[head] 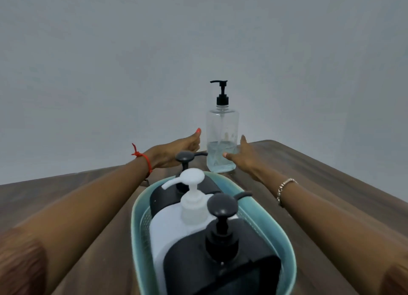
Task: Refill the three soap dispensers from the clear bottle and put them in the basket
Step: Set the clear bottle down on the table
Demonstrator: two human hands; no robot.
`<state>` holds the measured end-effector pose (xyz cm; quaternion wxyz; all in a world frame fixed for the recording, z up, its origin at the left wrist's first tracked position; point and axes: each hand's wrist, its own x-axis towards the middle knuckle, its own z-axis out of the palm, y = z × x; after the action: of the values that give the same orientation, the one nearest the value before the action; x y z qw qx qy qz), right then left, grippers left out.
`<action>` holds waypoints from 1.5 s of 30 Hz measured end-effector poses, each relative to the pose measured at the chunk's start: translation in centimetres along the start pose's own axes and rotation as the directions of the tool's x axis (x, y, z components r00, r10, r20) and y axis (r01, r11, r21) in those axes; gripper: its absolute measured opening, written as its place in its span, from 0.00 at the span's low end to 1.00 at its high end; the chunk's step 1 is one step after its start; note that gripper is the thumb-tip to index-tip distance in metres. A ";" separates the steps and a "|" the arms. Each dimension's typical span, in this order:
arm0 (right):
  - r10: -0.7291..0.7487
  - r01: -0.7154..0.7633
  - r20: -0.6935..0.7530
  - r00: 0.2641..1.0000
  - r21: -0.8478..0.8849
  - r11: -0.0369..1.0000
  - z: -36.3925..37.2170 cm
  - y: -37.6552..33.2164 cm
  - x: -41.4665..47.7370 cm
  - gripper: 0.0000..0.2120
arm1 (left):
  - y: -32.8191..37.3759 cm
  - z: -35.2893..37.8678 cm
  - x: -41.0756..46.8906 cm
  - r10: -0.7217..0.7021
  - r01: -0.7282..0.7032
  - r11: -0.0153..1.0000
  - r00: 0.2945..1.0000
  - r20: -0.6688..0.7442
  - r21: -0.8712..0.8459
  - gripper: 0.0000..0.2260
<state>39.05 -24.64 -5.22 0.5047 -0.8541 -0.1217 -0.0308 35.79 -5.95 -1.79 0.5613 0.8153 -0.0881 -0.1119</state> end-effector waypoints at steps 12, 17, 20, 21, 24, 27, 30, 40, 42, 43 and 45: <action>0.086 -0.268 0.348 0.934 0.520 0.811 -2.7 -3.9 -14.6 0.27 | -0.1 5.2 -18.2 -0.101 -0.111 0.950 0.778 -0.620 -0.293 0.25; 0.108 -0.347 0.389 0.915 0.621 0.702 -2.1 -4.9 -22.1 0.12 | -1.0 12.1 -23.3 -0.205 -0.110 0.800 0.874 -0.440 -0.590 0.16; 0.236 -0.325 0.225 0.945 0.601 0.731 -1.5 -6.2 -24.6 0.09 | 0.5 14.5 -25.7 -0.233 -0.102 0.837 0.824 -0.517 -0.538 0.13; 0.269 -0.309 0.158 0.950 0.582 0.752 -1.3 -6.5 -25.1 0.09 | 1.1 15.1 -26.6 -0.219 -0.104 0.850 0.822 -0.526 -0.516 0.12; 0.296 -0.266 0.010 0.955 0.470 0.842 -0.7 -8.2 -27.9 0.12 | 2.3 15.0 -29.9 -0.198 -0.093 0.892 0.800 -0.566 -0.443 0.13; 0.283 -0.249 -0.023 0.959 0.412 0.877 0.5 -9.2 -29.9 0.12 | 2.1 14.1 -32.5 -0.188 -0.039 0.935 0.786 -0.588 -0.351 0.14; 0.236 -0.196 -0.052 0.970 0.401 0.895 3.0 -9.9 -31.3 0.07 | 1.4 13.1 -35.9 -0.189 0.025 0.966 0.754 -0.629 -0.259 0.14; 0.128 -0.090 -0.046 0.991 0.489 0.868 11.7 -15.3 -35.4 0.09 | -0.7 8.0 -45.0 -0.142 0.002 0.980 0.702 -0.698 -0.197 0.17; 0.120 -0.087 -0.042 0.992 0.467 0.880 12.5 -15.6 -35.9 0.08 | -1.3 7.6 -45.7 -0.147 0.020 0.983 0.693 -0.706 -0.185 0.18; 0.115 -0.085 -0.039 0.993 0.452 0.888 12.7 -15.7 -36.2 0.08 | -1.6 7.5 -45.9 -0.147 0.020 0.983 0.689 -0.710 -0.184 0.18; 0.107 -0.075 -0.053 0.993 0.425 0.902 13.1 -15.6 -36.4 0.08 | -2.0 7.5 -46.2 -0.158 0.021 0.980 0.680 -0.716 -0.196 0.18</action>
<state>-0.87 -12.54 -4.71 0.6826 -0.7277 -0.0665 -0.0120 -10.63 0.45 -2.42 0.6117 0.7444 0.1920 0.1865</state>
